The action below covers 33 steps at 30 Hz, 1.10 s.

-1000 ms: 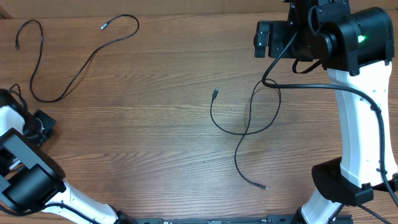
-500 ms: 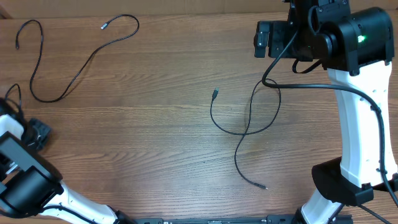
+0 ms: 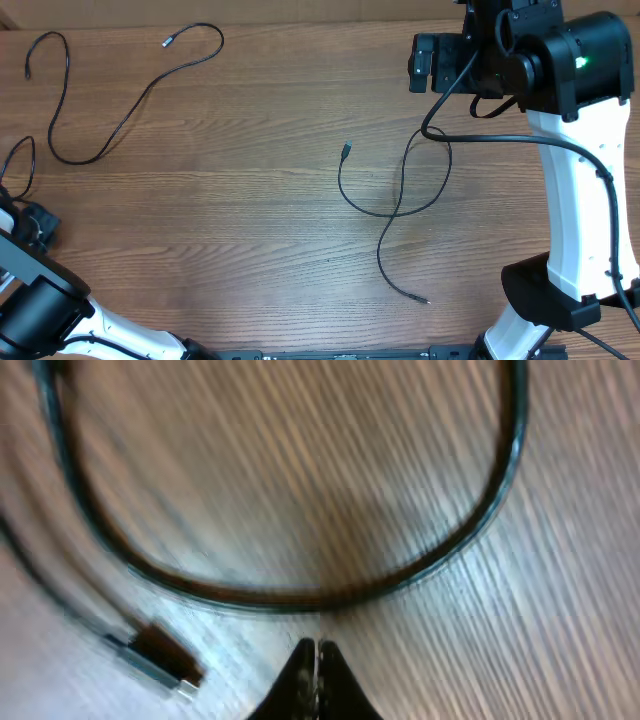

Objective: Untangle cables

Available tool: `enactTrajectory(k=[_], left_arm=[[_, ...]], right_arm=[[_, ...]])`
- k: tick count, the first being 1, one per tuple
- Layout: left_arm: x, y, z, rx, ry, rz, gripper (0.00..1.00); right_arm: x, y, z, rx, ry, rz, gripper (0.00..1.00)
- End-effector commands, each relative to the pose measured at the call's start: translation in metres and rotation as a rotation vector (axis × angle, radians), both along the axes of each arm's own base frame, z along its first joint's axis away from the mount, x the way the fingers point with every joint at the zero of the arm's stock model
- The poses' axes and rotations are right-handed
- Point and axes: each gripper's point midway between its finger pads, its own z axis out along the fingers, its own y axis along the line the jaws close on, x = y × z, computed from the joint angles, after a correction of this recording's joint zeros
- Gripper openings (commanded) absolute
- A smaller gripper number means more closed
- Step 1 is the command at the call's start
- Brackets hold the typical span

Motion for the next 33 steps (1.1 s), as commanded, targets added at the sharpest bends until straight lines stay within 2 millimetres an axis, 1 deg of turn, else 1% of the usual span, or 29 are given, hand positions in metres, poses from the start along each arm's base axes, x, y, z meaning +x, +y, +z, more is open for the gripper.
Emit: enactTrajectory(k=[1, 2, 4, 10, 11, 13, 15, 16, 18, 20, 21, 23, 25, 26, 28, 30, 32, 33], left_arm=[[0.015, 0.017, 0.037, 0.038, -0.046, -0.001, 0.04], [0.017, 0.014, 0.036, 0.021, -0.055, -0.006, 0.04], [0.012, 0.007, 0.029, -0.005, -0.036, -0.006, 0.04], [-0.006, -0.015, -0.005, -0.062, 0.009, -0.003, 0.04], [-0.005, -0.018, -0.009, -0.070, 0.000, -0.007, 0.04], [0.001, -0.022, -0.009, -0.091, -0.032, -0.019, 0.04], [0.014, -0.026, -0.003, -0.121, -0.104, -0.039, 0.04], [0.029, -0.030, 0.008, -0.146, -0.182, -0.072, 0.04], [0.043, -0.032, 0.024, -0.161, -0.254, -0.093, 0.04], [0.061, -0.036, 0.051, -0.179, -0.364, -0.126, 0.04], [0.084, -0.049, 0.081, -0.233, -0.518, -0.189, 0.04], [0.111, -0.072, 0.122, -0.318, -0.732, -0.294, 0.04], [0.130, -0.100, 0.160, -0.418, -0.910, -0.390, 0.04], [0.136, -0.112, 0.172, -0.459, -0.956, -0.414, 0.04], [0.147, -0.142, 0.189, -0.547, -1.004, -0.466, 0.04], [0.158, -0.178, 0.199, -0.624, -1.015, -0.547, 0.04], [0.168, -0.218, 0.198, -0.695, -0.981, -0.611, 0.04], [0.172, -0.244, 0.195, -0.738, -0.947, -0.648, 0.04]], right_arm=[[-0.002, -0.003, 0.004, -0.001, -0.013, -0.007, 1.00], [-0.002, -0.003, 0.004, -0.001, -0.013, -0.007, 1.00], [-0.002, -0.003, 0.004, -0.001, -0.013, -0.007, 1.00], [-0.002, -0.003, 0.004, -0.001, -0.013, -0.007, 1.00], [-0.002, -0.003, 0.004, -0.001, -0.013, -0.007, 1.00], [-0.002, -0.003, 0.004, -0.001, -0.013, -0.007, 1.00], [-0.002, -0.003, 0.004, -0.001, -0.013, -0.007, 1.00], [-0.002, -0.003, 0.004, -0.001, -0.013, -0.007, 1.00], [-0.002, -0.003, 0.004, -0.001, -0.013, -0.007, 1.00], [-0.002, -0.003, 0.004, -0.001, -0.013, -0.007, 1.00], [-0.002, -0.003, 0.004, -0.001, -0.013, -0.007, 1.00], [-0.002, -0.003, 0.004, -0.001, -0.013, -0.007, 1.00], [-0.002, -0.003, 0.004, -0.001, -0.013, -0.007, 1.00], [-0.002, -0.003, 0.004, -0.001, -0.013, -0.007, 1.00], [-0.002, -0.003, 0.004, -0.001, -0.013, -0.007, 1.00], [-0.002, -0.003, 0.004, -0.001, -0.013, -0.007, 1.00], [-0.002, -0.003, 0.004, -0.001, -0.013, -0.007, 1.00], [-0.002, -0.003, 0.004, -0.001, -0.013, -0.007, 1.00]])
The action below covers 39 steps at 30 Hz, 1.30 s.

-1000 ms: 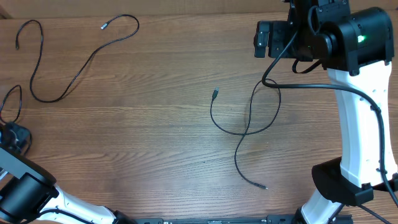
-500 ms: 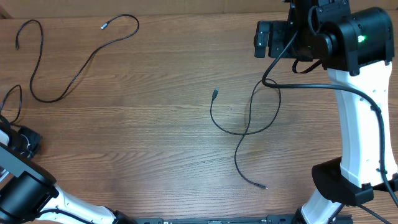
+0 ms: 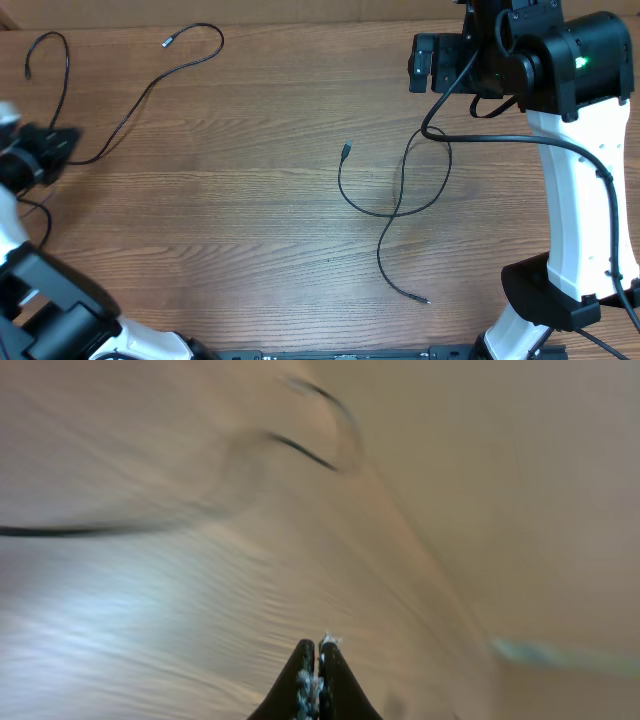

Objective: Untangle cables

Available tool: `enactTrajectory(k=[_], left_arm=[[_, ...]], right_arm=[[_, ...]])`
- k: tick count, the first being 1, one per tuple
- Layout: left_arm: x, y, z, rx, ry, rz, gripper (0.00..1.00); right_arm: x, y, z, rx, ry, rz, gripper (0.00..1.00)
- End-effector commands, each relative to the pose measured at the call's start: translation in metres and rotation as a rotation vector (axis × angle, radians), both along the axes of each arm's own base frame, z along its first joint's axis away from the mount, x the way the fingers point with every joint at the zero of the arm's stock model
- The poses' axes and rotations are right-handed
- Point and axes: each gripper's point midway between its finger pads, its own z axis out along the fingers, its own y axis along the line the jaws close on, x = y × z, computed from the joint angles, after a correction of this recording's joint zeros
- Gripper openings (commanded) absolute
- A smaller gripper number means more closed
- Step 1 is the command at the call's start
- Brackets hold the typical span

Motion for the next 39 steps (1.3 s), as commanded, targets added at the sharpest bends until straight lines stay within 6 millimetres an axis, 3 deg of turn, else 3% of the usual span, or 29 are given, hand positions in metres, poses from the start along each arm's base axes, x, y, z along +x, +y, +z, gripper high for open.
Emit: enactTrajectory(k=[1, 5, 6, 8, 9, 10, 13, 14, 15, 16, 17, 22, 29, 32, 34, 39], left_arm=[[0.016, -0.104, 0.016, -0.133, -0.008, -0.252, 0.04], [0.019, -0.202, -0.010, -0.025, 0.123, -0.435, 0.05], [0.017, -0.229, -0.014, 0.002, 0.132, -0.493, 0.13], [0.012, -0.276, -0.018, 0.060, 0.132, -0.593, 0.41], [0.007, -0.307, -0.024, 0.125, 0.131, -0.653, 0.51], [0.003, -0.325, -0.029, 0.176, 0.135, -0.684, 0.56], [-0.006, -0.364, -0.044, 0.326, 0.145, -0.724, 0.59], [-0.012, -0.379, -0.051, 0.373, 0.168, -0.724, 0.68], [-0.020, -0.395, -0.053, 0.381, 0.176, -0.744, 0.85], [-0.026, -0.406, -0.053, 0.381, 0.169, -0.773, 0.90], [-0.031, -0.414, -0.053, 0.378, 0.165, -0.795, 0.99], [-0.057, -0.453, -0.053, 0.414, 0.136, -0.890, 1.00], [-0.072, -0.474, -0.058, 0.492, 0.113, -0.922, 1.00], [-0.070, -0.480, -0.054, 0.483, 0.089, -0.918, 1.00], [-0.061, -0.487, -0.047, 0.462, 0.047, -0.893, 1.00], [-0.044, -0.499, -0.040, 0.422, -0.016, -0.849, 1.00]], right_arm=[[-0.002, -0.003, 0.004, -0.002, -0.013, -0.007, 1.00], [-0.002, -0.003, 0.004, -0.002, -0.013, -0.007, 1.00], [-0.002, -0.003, 0.004, -0.002, -0.013, -0.007, 1.00], [-0.002, -0.003, 0.004, -0.002, -0.013, -0.007, 1.00], [-0.002, -0.003, 0.004, -0.002, -0.013, -0.007, 1.00], [-0.002, -0.003, 0.004, -0.002, -0.013, -0.007, 1.00], [-0.002, -0.003, 0.004, -0.002, -0.013, -0.007, 1.00], [-0.002, -0.003, 0.004, -0.002, -0.013, -0.007, 1.00], [-0.002, -0.003, 0.004, -0.002, -0.013, -0.007, 1.00], [-0.002, -0.003, 0.004, -0.002, -0.013, -0.007, 1.00], [-0.002, -0.003, 0.004, -0.002, -0.013, -0.007, 1.00], [-0.002, -0.003, 0.004, -0.002, -0.013, -0.007, 1.00], [-0.002, -0.003, 0.004, -0.002, -0.013, -0.007, 1.00], [0.007, 0.016, 0.014, 0.097, -0.057, 0.038, 1.00], [-0.001, 0.030, 0.014, 0.161, -0.024, 0.091, 1.00], [0.004, -0.020, 0.010, 0.115, -0.011, -0.043, 1.00]])
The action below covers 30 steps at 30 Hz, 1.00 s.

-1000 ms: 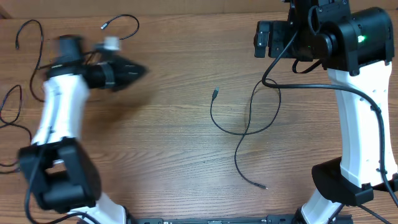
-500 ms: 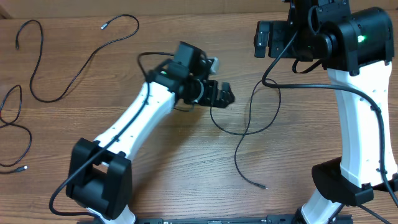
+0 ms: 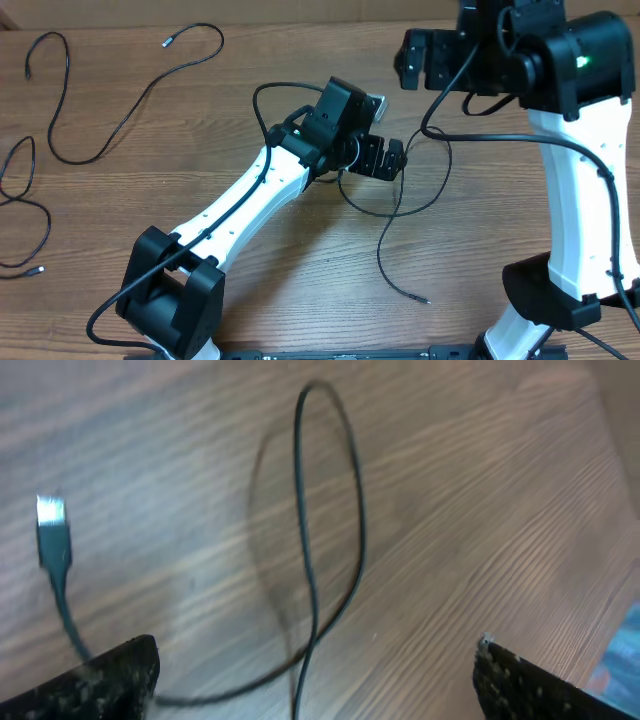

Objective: Untangle cables

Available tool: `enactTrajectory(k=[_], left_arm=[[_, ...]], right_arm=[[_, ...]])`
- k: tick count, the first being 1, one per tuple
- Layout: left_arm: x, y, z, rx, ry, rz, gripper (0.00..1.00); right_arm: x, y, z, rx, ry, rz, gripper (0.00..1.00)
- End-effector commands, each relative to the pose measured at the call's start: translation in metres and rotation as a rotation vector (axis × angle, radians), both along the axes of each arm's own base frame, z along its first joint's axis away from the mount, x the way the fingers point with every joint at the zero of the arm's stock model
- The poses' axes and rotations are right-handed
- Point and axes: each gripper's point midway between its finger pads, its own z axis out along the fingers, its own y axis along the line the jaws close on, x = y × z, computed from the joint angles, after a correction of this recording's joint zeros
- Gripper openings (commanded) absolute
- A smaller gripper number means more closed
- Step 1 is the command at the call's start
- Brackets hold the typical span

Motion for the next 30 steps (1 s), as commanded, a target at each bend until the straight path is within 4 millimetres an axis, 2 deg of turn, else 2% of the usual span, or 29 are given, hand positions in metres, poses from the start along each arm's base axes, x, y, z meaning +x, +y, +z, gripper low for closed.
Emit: enactTrajectory(k=[1, 6, 9, 14, 16, 18, 19, 21, 24, 28, 30], left_arm=[[0.010, -0.007, -0.006, -0.028, 0.013, 0.048, 1.00], [0.020, -0.031, -0.022, -0.092, 0.013, 0.021, 0.99], [0.021, -0.051, -0.033, -0.149, 0.026, -0.006, 0.96], [0.023, -0.074, -0.066, -0.193, 0.092, 0.023, 0.95], [0.018, -0.087, -0.074, -0.225, 0.099, -0.021, 0.88], [0.014, -0.096, -0.080, -0.237, 0.103, -0.037, 0.73], [0.012, -0.098, -0.083, -0.235, 0.106, -0.037, 0.55], [0.011, -0.098, -0.084, -0.227, 0.104, -0.033, 0.31], [0.014, -0.096, -0.080, -0.231, 0.102, -0.028, 0.04], [0.017, -0.085, -0.068, -0.235, 0.120, -0.006, 0.04], [0.019, -0.079, -0.052, -0.245, 0.118, 0.000, 0.04]], right_arm=[[0.004, -0.049, 0.005, 0.003, -0.002, -0.130, 1.00], [0.010, -0.113, 0.004, 0.014, 0.008, -0.292, 1.00], [0.010, -0.141, 0.004, 0.014, 0.007, -0.365, 1.00], [0.008, -0.164, 0.004, 0.015, 0.007, -0.425, 1.00], [0.008, -0.165, 0.004, 0.015, 0.007, -0.428, 1.00], [0.008, -0.165, 0.004, 0.015, 0.007, -0.428, 1.00], [0.008, -0.165, 0.004, 0.015, 0.007, -0.428, 1.00], [0.008, -0.165, 0.004, 0.015, 0.007, -0.428, 1.00], [0.008, -0.165, 0.004, 0.015, 0.007, -0.428, 1.00], [0.008, -0.165, 0.004, 0.015, 0.007, -0.428, 1.00], [0.008, -0.165, 0.004, 0.015, 0.007, -0.428, 1.00]])
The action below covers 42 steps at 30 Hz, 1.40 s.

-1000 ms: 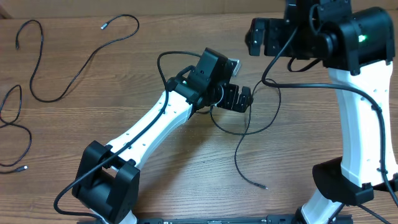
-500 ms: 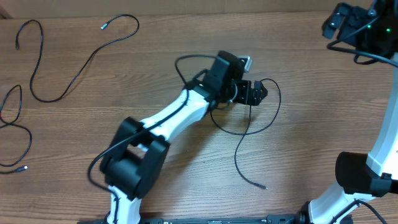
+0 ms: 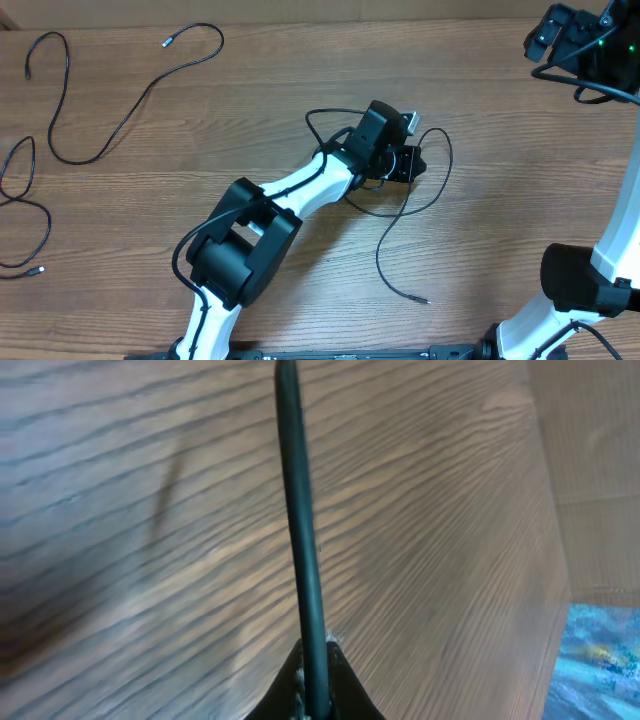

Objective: Untangle cables

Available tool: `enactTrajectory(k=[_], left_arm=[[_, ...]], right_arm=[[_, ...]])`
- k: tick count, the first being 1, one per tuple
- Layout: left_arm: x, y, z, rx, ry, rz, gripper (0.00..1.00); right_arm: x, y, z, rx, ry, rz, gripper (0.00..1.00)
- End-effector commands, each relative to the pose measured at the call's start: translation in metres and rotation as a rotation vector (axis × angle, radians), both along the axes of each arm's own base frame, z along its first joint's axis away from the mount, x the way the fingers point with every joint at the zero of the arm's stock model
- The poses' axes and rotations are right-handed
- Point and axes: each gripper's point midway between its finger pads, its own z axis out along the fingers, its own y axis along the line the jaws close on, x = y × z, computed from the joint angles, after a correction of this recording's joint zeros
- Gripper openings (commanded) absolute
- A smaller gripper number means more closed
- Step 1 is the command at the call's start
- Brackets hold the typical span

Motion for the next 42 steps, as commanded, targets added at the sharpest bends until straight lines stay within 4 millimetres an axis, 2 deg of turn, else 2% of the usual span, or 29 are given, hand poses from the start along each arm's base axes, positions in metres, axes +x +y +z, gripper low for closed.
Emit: enactTrajectory(k=[1, 3, 7, 8, 15, 19, 21, 22, 23, 24, 27, 30, 36, 37, 42], left_arm=[[0.008, 0.011, 0.048, -0.056, -0.027, 0.020, 0.04], [0.006, 0.021, 0.072, -0.059, -0.046, 0.028, 0.04], [-0.007, 0.043, 0.136, -0.064, -0.128, 0.037, 0.04], [-0.012, 0.053, 0.161, -0.063, -0.166, 0.061, 0.04], [-0.044, 0.091, 0.274, -0.158, -0.385, 0.118, 0.05], [-0.059, 0.116, 0.327, -0.220, -0.492, 0.196, 0.04], [-0.063, 0.132, 0.342, -0.236, -0.491, 0.278, 0.04], [-0.064, 0.142, 0.346, -0.238, -0.473, 0.340, 0.04], [-0.064, 0.165, 0.345, -0.238, -0.386, 0.500, 0.04], [-0.063, 0.179, 0.341, -0.237, -0.325, 0.602, 0.04], [-0.067, 0.219, 0.320, -0.226, -0.140, 0.889, 0.04], [-0.076, 0.253, 0.304, -0.212, -0.034, 1.104, 0.04], [-0.090, 0.295, 0.305, -0.147, -0.101, 1.245, 0.04], [-0.095, 0.313, 0.304, -0.118, -0.124, 1.315, 0.04], [-0.123, 0.364, 0.289, -0.089, -0.076, 1.588, 0.04]], right_arm=[[-0.004, 0.001, 0.008, 0.005, -0.023, -0.002, 1.00], [-0.004, 0.001, 0.008, 0.005, -0.023, -0.002, 1.00], [-0.004, 0.001, 0.008, 0.005, -0.023, -0.002, 1.00], [-0.004, 0.001, 0.008, 0.005, -0.023, -0.002, 1.00], [-0.004, 0.001, 0.008, 0.005, -0.023, -0.002, 1.00], [-0.004, 0.001, 0.008, 0.005, -0.023, -0.002, 1.00], [-0.004, 0.001, 0.008, 0.005, -0.023, -0.002, 1.00], [-0.004, 0.001, 0.008, 0.005, -0.023, -0.002, 1.00], [-0.004, 0.001, 0.008, 0.005, -0.023, -0.002, 1.00], [-0.004, 0.001, 0.008, 0.005, -0.023, -0.002, 1.00], [-0.004, 0.001, 0.008, 0.005, -0.023, -0.002, 1.00], [-0.004, 0.001, 0.008, 0.005, -0.023, -0.002, 1.00], [-0.004, 0.001, 0.008, 0.005, -0.023, -0.002, 1.00], [-0.004, 0.001, 0.008, 0.005, -0.023, -0.002, 1.00], [-0.004, 0.001, 0.008, 0.005, -0.023, -0.002, 1.00]])
